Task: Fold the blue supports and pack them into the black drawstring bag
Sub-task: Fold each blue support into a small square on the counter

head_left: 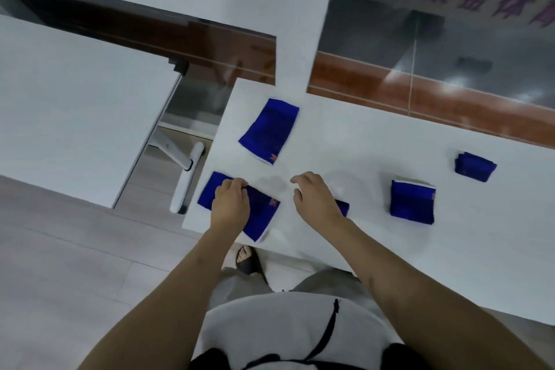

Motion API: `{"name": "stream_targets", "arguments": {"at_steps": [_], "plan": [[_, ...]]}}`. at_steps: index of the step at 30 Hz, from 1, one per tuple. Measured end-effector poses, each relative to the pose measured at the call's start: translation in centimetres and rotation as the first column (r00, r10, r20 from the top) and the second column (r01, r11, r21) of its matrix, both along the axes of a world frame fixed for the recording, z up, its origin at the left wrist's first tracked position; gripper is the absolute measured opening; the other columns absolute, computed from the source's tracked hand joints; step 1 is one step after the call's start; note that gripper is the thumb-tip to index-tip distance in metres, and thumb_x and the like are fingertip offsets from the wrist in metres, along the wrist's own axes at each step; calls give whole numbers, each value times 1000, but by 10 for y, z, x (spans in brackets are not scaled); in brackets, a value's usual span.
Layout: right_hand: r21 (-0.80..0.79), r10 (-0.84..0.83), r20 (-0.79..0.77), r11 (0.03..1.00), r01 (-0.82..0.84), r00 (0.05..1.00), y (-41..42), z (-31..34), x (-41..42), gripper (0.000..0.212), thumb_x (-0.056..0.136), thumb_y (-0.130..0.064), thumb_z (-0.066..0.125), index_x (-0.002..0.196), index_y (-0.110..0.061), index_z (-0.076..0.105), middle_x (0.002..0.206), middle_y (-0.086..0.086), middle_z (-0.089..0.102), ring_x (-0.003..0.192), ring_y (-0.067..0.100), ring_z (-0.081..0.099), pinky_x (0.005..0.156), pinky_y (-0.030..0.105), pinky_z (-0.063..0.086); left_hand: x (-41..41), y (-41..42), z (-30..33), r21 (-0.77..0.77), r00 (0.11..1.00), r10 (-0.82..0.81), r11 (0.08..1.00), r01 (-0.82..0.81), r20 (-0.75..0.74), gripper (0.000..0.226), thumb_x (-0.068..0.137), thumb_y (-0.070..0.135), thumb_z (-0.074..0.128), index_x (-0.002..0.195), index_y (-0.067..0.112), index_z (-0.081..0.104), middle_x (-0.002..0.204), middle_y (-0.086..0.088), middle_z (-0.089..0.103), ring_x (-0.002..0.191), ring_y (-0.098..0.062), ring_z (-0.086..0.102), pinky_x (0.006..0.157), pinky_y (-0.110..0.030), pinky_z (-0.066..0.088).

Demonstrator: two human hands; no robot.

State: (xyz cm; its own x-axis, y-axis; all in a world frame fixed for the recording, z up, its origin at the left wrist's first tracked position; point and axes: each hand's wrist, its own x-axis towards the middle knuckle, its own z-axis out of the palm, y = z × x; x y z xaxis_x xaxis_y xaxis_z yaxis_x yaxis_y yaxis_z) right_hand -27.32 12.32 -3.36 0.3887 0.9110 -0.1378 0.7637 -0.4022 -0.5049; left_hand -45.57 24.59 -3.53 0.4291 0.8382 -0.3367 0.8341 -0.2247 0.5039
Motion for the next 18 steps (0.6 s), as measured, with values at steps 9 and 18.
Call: {"name": "stream_targets", "arguments": {"at_steps": [9, 18], "plan": [[-262, -88, -79, 963, 64, 993, 34, -23, -57, 33, 103, -23, 57, 135, -15, 59, 132, 6, 60, 121, 20, 54, 96, 31, 52, -59, 23, -21, -127, 997, -59, 991, 52, -54, 36, 105, 16, 41, 137, 15, 56, 144, -8, 49, 132, -28, 43, 109, -39, 43], [-345, -136, -19, 931, 121, 991, 50, -37, -75, 41, 95, -29, 71, 131, -16, 56, 124, 7, 59, 110, 22, 56, 91, 32, 52, -83, 35, -34, -190, 978, -200, 964, 185, -63, 43, 104, 15, 41, 146, 15, 51, 158, -3, 35, 145, -24, 31, 121, -35, 30]]}}
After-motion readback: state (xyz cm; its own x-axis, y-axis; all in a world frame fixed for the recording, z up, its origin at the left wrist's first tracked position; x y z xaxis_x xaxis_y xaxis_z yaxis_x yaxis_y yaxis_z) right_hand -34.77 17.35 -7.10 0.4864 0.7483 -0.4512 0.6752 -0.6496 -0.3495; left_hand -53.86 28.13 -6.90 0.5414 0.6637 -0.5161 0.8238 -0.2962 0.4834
